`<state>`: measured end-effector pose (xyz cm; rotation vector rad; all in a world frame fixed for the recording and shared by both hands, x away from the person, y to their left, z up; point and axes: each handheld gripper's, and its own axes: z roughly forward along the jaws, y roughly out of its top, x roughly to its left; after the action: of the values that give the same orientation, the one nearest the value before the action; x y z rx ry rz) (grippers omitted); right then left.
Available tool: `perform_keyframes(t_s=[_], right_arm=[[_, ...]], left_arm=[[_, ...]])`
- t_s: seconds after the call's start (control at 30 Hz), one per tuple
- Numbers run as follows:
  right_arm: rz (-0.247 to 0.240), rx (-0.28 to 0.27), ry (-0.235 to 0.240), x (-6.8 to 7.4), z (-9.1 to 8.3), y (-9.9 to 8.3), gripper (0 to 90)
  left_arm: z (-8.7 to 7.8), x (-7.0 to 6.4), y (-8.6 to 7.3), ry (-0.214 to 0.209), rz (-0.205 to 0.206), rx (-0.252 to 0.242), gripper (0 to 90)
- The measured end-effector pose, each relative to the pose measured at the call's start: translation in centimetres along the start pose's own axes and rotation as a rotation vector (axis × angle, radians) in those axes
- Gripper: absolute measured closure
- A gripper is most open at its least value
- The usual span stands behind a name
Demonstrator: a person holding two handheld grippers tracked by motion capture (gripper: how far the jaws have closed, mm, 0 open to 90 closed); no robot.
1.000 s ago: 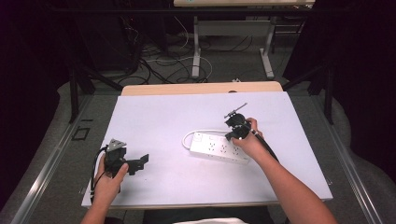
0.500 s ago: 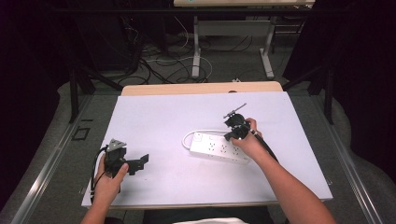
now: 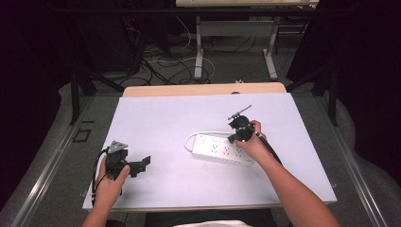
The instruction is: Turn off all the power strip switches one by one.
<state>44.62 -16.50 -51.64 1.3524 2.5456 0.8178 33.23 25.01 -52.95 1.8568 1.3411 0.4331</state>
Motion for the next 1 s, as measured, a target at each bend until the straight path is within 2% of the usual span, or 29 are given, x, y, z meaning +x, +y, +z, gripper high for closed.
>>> perform_keyframes(t_s=[0.07,0.13,0.17,0.27,0.3,0.33,0.37,0.4,0.5,0.53,0.6,0.63,0.77,0.87,0.9,0.93,1.0], right_arm=[[0.003,0.015,-0.008,0.0,-0.1,0.0,90.0],[0.004,-0.024,0.006,-0.1,0.1,-0.2,90.0],[-0.003,0.012,-0.008,-0.1,-0.1,-0.1,90.0],[0.0,0.002,0.002,0.0,-0.1,-0.1,90.0],[0.0,0.015,-0.007,0.1,-0.2,-0.1,90.0],[-0.005,0.0,-0.003,0.1,-0.1,-0.1,90.0],[-0.005,-0.009,-0.003,0.1,0.0,-0.1,90.0],[0.0,0.016,-0.007,0.1,-0.2,0.0,90.0],[0.004,0.005,0.0,-0.2,-0.2,0.0,90.0],[0.003,-0.015,0.002,-0.3,-0.2,0.0,90.0],[0.007,-0.005,-0.006,-0.3,-0.6,0.1,90.0],[0.029,0.001,-0.012,-0.2,-0.8,0.1,90.0],[0.014,-0.003,-0.008,-0.3,-1.2,0.1,90.0],[0.018,-0.007,-0.013,-0.3,-1.5,0.1,90.0],[0.014,-0.012,-0.01,-0.4,-1.5,0.1,90.0],[0.009,-0.032,-0.005,-0.5,-1.5,0.1,90.0],[0.006,-0.017,-0.016,-0.6,-1.8,0.1,90.0]], left_arm=[[0.1,0.2,0.0,-0.002,-0.011,0.009,0.6],[0.1,0.2,-0.1,-0.002,-0.007,0.004,0.6],[0.0,0.2,0.0,-0.005,-0.016,0.01,0.6],[-0.1,0.3,0.0,-0.005,-0.011,0.008,0.6],[0.0,0.2,0.0,-0.006,-0.017,0.001,0.6],[-0.1,0.3,0.0,-0.009,-0.008,0.008,0.6],[0.0,0.3,0.0,-0.004,-0.016,-0.005,0.6],[0.0,0.2,0.0,-0.007,-0.033,-0.01,0.6],[-0.1,0.2,0.0,-0.011,-0.014,0.01,0.6],[-0.1,0.2,0.0,-0.01,-0.024,0.011,0.6],[-0.1,0.2,0.0,-0.008,-0.022,0.001,0.7],[-0.1,0.1,0.0,-0.012,-0.021,0.002,0.7],[-0.3,0.1,0.1,-0.009,-0.03,0.0,0.8],[-0.4,-0.1,0.1,-0.008,-0.019,0.003,0.8],[-0.4,0.0,0.1,-0.008,-0.014,0.005,0.8],[-0.3,-0.1,0.1,-0.015,-0.026,0.004,0.8],[-0.3,-0.2,0.0,-0.018,-0.019,0.008,0.8]])
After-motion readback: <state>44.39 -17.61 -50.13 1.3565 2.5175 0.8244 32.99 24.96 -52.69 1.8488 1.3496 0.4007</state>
